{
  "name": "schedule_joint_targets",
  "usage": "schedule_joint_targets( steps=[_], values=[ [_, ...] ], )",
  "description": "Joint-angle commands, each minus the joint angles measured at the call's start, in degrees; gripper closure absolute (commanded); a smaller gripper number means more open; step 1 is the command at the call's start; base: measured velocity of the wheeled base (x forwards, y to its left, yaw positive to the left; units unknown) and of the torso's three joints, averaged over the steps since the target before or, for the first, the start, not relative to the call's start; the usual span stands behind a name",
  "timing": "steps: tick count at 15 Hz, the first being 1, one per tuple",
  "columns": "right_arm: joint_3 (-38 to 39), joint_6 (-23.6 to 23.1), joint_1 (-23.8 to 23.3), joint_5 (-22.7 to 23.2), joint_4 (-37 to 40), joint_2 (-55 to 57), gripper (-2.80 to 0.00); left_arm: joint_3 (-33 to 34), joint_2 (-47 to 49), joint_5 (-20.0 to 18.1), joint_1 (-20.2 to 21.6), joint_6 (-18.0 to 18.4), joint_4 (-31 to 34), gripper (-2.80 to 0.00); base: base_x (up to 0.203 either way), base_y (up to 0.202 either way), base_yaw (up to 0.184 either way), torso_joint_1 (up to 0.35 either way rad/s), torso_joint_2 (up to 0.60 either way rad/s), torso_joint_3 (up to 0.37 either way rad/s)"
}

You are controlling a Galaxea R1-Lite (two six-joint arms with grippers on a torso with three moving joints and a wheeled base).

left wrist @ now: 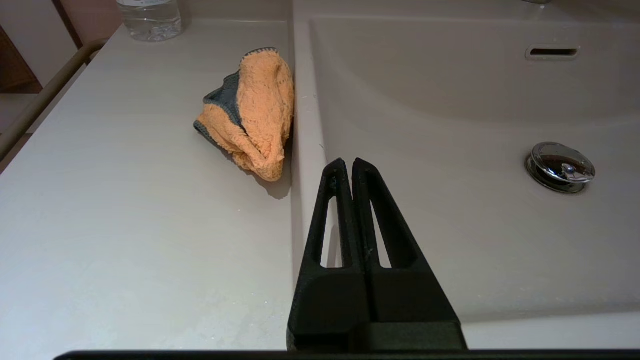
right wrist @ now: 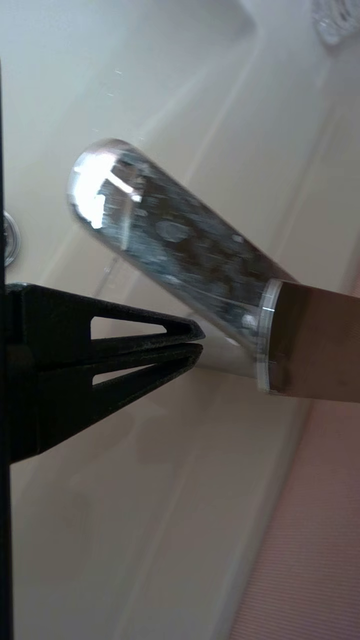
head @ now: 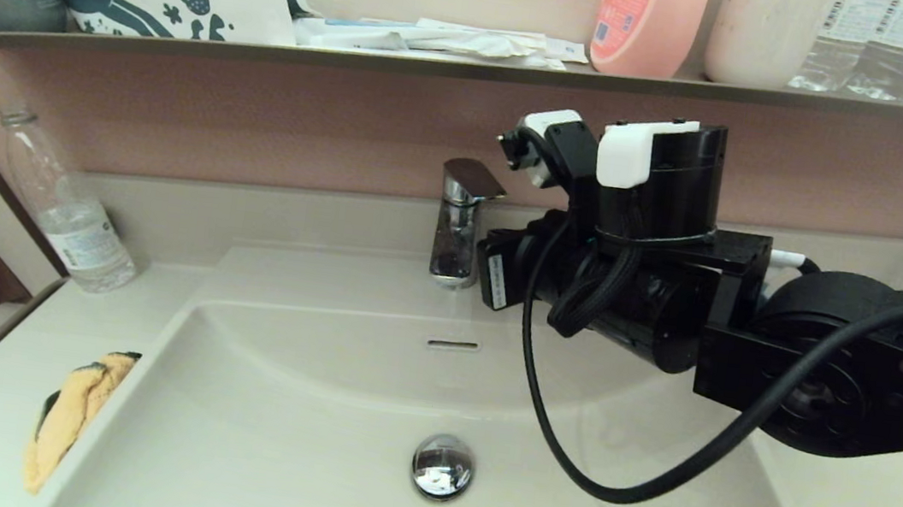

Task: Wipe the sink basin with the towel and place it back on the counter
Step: Turn on the faucet

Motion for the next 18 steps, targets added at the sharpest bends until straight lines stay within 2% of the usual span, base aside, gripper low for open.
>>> schedule_joint_targets(
  steps=[1,7,18],
  values=[
    [-2.8,-0.16,0.0,-0.45,-0.16,2.44,0.0,0.01,0.06,0.02,0.0,-0.03,-0.03,0.0,0.0,0.0,0.0,0.0,0.0,0.0],
    [-12.41,-2.12,0.0,-1.21,-0.17,5.67,0.0,0.01,0.06,0.02,0.0,-0.03,-0.04,0.0,0.0,0.0,0.0,0.0,0.0,0.0],
    [-17.05,-3.98,-0.18,-1.92,0.21,6.26,0.0,0.01,0.06,0.02,0.0,-0.03,-0.04,0.0,0.0,0.0,0.0,0.0,0.0,0.0]
  ],
)
